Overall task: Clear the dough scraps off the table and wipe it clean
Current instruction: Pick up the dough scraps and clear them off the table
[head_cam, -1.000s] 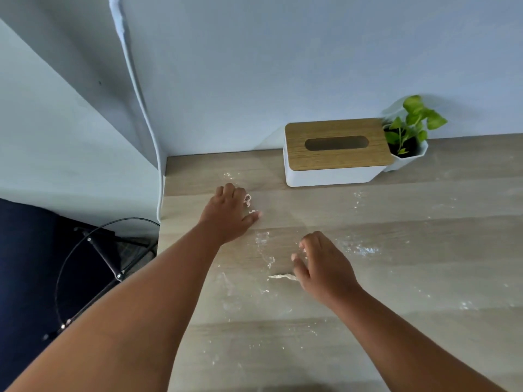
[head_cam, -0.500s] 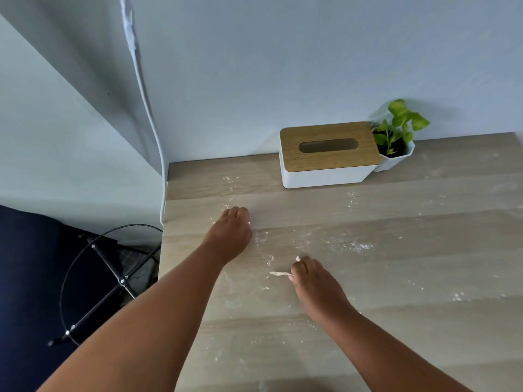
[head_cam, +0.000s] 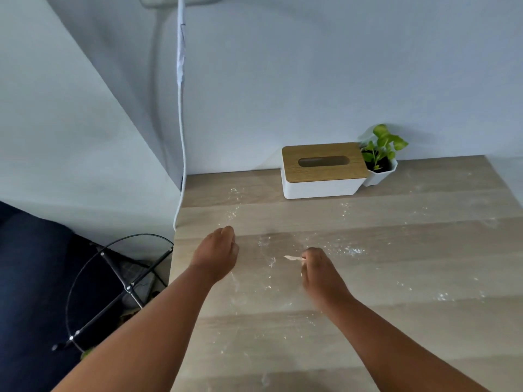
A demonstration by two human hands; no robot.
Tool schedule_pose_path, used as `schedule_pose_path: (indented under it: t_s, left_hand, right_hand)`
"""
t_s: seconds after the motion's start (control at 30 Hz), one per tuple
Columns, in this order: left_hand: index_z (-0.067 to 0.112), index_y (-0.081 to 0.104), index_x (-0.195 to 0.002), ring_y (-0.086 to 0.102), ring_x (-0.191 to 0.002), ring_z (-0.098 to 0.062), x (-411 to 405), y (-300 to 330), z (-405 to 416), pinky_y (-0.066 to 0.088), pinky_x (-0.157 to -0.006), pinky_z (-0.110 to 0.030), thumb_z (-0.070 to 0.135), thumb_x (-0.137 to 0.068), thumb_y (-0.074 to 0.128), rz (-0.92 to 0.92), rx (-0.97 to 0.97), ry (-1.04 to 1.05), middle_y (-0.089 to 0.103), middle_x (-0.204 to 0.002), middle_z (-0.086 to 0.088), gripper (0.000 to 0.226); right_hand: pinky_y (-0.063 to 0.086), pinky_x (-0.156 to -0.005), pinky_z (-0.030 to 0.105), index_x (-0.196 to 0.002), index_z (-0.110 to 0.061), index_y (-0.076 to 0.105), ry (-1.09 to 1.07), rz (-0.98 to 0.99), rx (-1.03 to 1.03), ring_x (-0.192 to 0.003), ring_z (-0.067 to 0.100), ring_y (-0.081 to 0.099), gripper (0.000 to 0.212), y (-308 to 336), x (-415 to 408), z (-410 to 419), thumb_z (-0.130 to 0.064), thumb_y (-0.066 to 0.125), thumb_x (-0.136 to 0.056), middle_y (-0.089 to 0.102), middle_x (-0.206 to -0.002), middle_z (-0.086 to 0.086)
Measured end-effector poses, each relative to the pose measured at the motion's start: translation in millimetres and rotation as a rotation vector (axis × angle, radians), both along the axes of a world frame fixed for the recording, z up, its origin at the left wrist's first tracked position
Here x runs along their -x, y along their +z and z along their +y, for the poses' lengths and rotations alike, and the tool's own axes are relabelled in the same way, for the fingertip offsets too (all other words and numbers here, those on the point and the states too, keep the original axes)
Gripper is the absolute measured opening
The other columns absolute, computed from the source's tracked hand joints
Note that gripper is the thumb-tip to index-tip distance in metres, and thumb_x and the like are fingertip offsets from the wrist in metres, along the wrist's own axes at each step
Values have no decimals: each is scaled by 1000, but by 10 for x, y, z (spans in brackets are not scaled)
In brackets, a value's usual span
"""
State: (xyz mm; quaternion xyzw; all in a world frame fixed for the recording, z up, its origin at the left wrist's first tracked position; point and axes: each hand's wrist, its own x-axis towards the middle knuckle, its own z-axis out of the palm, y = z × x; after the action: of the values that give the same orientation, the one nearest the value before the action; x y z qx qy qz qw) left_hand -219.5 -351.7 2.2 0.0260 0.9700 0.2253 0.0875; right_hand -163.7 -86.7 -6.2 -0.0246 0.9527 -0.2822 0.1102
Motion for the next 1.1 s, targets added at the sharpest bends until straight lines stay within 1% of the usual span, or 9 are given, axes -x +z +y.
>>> schedule_pose_path:
  t_s: [0.13,0.27,0.43,0.53,0.7,0.83,0.9,1.0,1.1]
  left_hand:
    - [22,49,-89,52,-72,-18,-172,57,-17,37,-63,-30,35,-83,66,24,-24,32,56,-85,5,23]
    - [25,46,-91,53,-75,-18,-308,20,2,38,-64,-30,41,-80,68,34,-26,-6,55,-87,6,29]
    - [22,46,-88,52,-73,-20,-639,-60,183,36,-64,-31,30,-85,65,4,-135,45,52,-81,5,21]
    - [21,46,-88,52,-73,-20,-827,-147,268,37,-63,-30,18,-83,64,-36,-180,3,52,-81,5,18]
    - [22,48,-93,51,-81,-14,-899,-212,393,36,-65,-10,2,-77,54,-81,-204,-85,52,-88,8,26]
    - [25,47,-88,51,-80,-8,-835,-164,586,35,-66,-12,8,-77,59,-69,-223,-96,52,-87,10,24]
    - [25,47,-89,52,-79,-6,-802,-120,739,37,-65,-18,12,-77,63,-55,-226,-102,53,-86,9,24]
    - [23,50,-87,54,-75,-8,-795,-89,1085,38,-62,-23,12,-80,66,-29,-251,-103,56,-81,6,21]
    - [25,50,-82,55,-73,-6,-823,-45,1486,38,-60,-21,16,-89,64,-34,-282,-70,59,-78,6,18]
  right_hand:
    - [33,-76,32,-103,-4,52,8,7,-11,-94,29,51,13,75,-96,25,-17,47,-106,45,-100,5]
    - [32,-70,33,-93,-12,45,-41,3,21,-81,24,47,15,140,-232,61,-18,47,-106,48,-92,3]
    - [45,-71,35,-96,-15,51,-82,-61,-3,-81,22,58,8,243,-450,179,-12,48,-103,61,-93,3]
    - [44,-69,33,-94,-21,50,-120,-53,9,-77,18,56,12,297,-558,289,-18,45,-105,58,-86,-2]
    - [45,-66,34,-87,-27,52,-164,4,-54,-76,16,55,15,349,-706,524,-26,46,-101,53,-84,-9]
    - [31,-54,33,-72,-21,40,-239,16,-75,-65,18,46,21,371,-806,750,-32,40,-90,45,-71,-3]
    - [26,-51,31,-66,-21,33,-280,26,-57,-60,16,42,29,369,-858,884,-40,35,-88,43,-66,-2]
    - [28,-55,33,-63,-24,31,-306,56,-66,-56,14,40,48,324,-986,1173,-52,43,-100,40,-61,-3]
    - [29,-61,31,-68,-27,34,-333,68,-69,-61,13,44,45,316,-1135,1481,-48,40,-107,41,-63,-7]
